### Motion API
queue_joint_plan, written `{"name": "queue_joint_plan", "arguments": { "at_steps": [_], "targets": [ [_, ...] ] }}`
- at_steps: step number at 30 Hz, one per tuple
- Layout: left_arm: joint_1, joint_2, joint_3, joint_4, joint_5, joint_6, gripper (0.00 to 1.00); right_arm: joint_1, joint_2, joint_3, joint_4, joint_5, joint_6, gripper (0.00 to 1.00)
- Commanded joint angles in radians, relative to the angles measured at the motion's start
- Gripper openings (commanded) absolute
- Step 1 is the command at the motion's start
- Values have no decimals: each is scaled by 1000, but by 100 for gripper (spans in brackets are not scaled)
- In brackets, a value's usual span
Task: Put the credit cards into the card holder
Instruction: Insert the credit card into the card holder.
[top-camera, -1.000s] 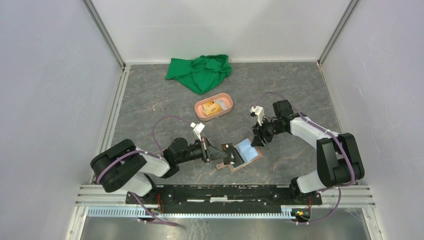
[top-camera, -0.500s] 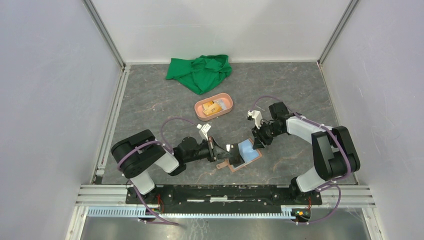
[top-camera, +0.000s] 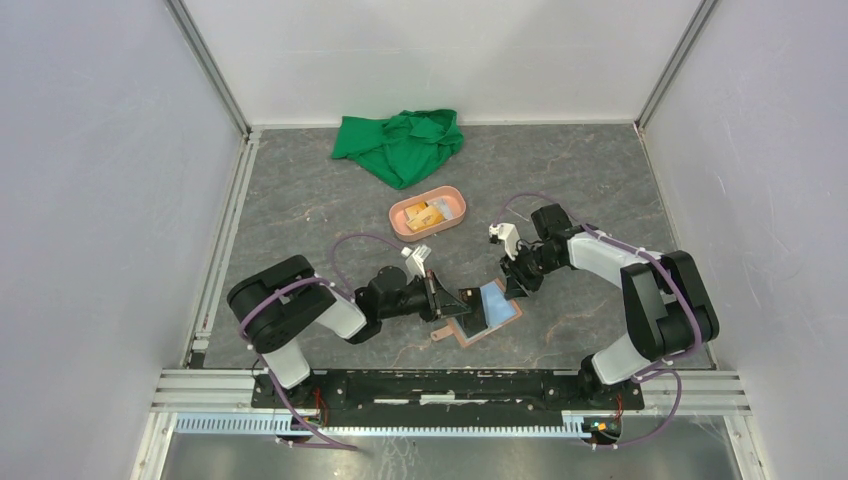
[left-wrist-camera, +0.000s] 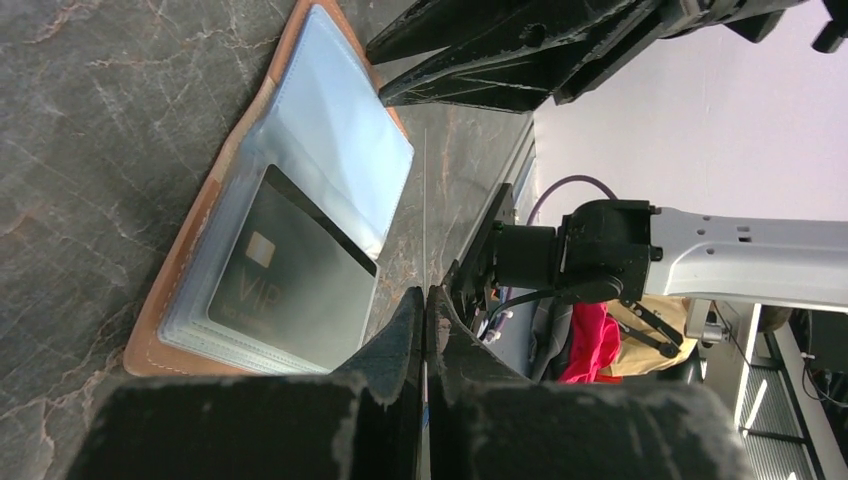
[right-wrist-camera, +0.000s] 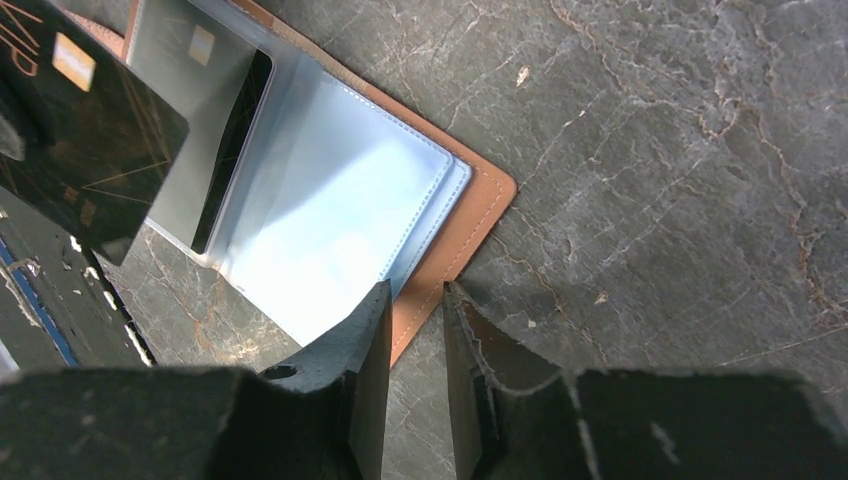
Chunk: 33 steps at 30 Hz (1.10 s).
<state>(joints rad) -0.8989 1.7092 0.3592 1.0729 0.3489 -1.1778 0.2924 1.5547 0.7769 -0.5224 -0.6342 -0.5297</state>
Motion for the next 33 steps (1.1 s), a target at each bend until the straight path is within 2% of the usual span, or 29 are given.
{"name": "queue_joint_plan", "arguments": {
  "at_steps": [1, 9, 17, 27, 33],
  "targets": [
    [-3, 23, 34, -64, 18, -49, 2, 6, 5, 28, -20, 11, -18, 29],
    [-6, 27, 0, -41, 31, -94, 2, 16, 7, 30, -22, 14, -12, 26],
    [-9, 107, -10, 88, 63, -196, 2, 32, 19, 33, -24, 18, -10, 24],
    [-10, 84, -39, 40, 44, -228, 2, 39, 22, 35, -25, 28, -5, 24],
    [-11, 140, -21, 77, 59, -285, 2, 41, 22, 35, -24, 30, -4, 24]
  ]
}}
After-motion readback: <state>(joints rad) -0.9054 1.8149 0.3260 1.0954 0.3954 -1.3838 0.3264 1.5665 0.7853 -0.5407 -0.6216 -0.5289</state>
